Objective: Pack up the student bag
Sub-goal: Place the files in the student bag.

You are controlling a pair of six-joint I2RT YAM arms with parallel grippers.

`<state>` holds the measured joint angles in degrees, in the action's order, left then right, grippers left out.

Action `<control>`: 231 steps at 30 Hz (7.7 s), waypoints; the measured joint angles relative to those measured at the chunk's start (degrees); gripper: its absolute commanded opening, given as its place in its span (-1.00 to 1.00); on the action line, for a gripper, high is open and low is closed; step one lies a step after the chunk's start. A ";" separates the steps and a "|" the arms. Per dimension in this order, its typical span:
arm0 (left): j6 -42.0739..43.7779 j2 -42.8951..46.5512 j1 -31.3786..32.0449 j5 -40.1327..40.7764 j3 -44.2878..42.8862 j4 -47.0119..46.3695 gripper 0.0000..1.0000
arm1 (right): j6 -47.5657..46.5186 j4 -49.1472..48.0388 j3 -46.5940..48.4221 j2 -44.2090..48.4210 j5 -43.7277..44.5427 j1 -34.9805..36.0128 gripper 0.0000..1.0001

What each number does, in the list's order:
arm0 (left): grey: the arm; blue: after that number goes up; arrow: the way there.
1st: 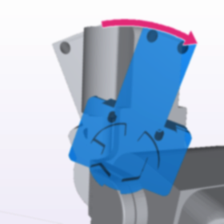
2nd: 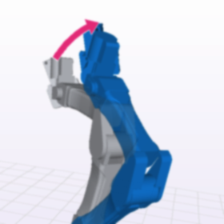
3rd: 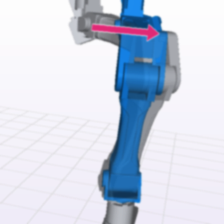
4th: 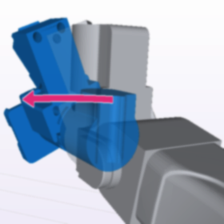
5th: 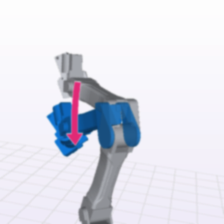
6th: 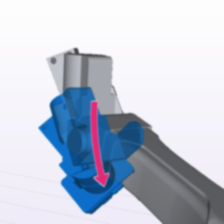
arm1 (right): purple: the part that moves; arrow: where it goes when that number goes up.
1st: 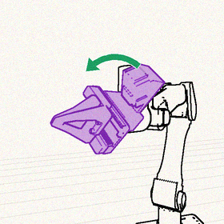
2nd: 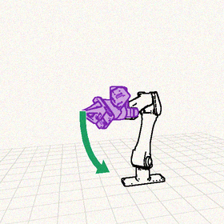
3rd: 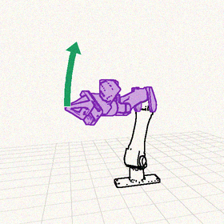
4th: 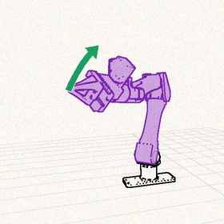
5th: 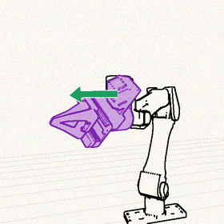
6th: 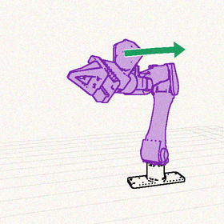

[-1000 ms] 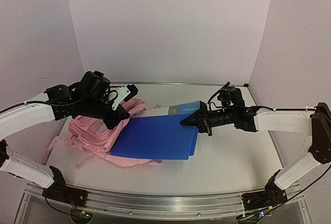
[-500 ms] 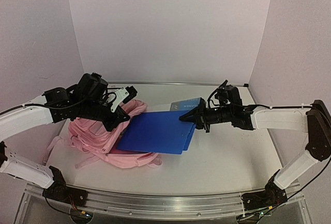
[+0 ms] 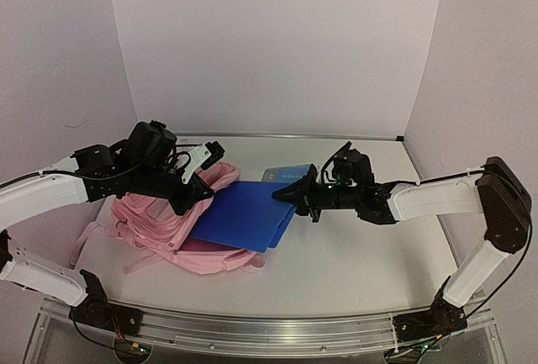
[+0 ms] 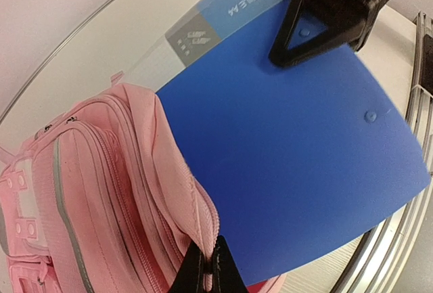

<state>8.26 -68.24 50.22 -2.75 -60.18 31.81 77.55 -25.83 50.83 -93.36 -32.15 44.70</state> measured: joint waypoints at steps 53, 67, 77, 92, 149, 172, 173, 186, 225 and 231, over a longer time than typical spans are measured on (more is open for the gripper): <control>-4.39 -1.28 -3.74 -0.39 2.25 -2.97 -1.00 | 10.17 -27.64 8.49 -24.31 12.84 8.97 -1.00; -6.78 -7.10 -4.66 -5.29 -7.62 3.39 -1.00 | 11.51 -26.06 12.44 -24.74 16.47 11.28 -1.00; -6.83 -11.38 -5.29 -10.59 -9.99 4.38 -1.00 | 10.58 -22.05 17.51 -30.60 19.10 12.99 -1.00; -7.72 -11.66 -5.72 -13.73 -10.12 4.82 -1.00 | 11.20 -16.74 24.34 -37.64 25.01 15.79 -1.00; -14.25 -11.25 -10.60 -21.66 -9.35 1.92 -1.00 | -20.62 14.66 20.17 -20.12 33.04 15.86 0.69; -12.54 -9.30 -10.81 -26.90 -5.66 -0.52 -1.00 | -31.44 17.46 25.03 -25.12 25.02 3.25 -0.16; -12.50 -9.30 -10.82 -26.99 -5.66 -0.52 -1.00 | -31.59 16.98 25.81 -26.31 23.74 3.27 -0.33; -11.08 -11.14 -11.57 -26.78 -5.66 0.55 -1.00 | -26.80 5.89 29.96 -31.15 16.00 5.78 -1.00; -21.01 -5.52 -11.19 -20.50 -1.76 3.83 -1.00 | -26.07 10.03 35.43 -36.62 23.64 19.14 0.24; -26.70 -2.31 -10.95 -17.69 1.10 2.42 -1.00 | -27.45 13.89 26.09 -26.32 28.11 20.30 0.53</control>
<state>-18.44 -70.55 39.26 -20.44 -59.08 34.23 50.10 -11.94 76.92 -119.68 -4.04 65.01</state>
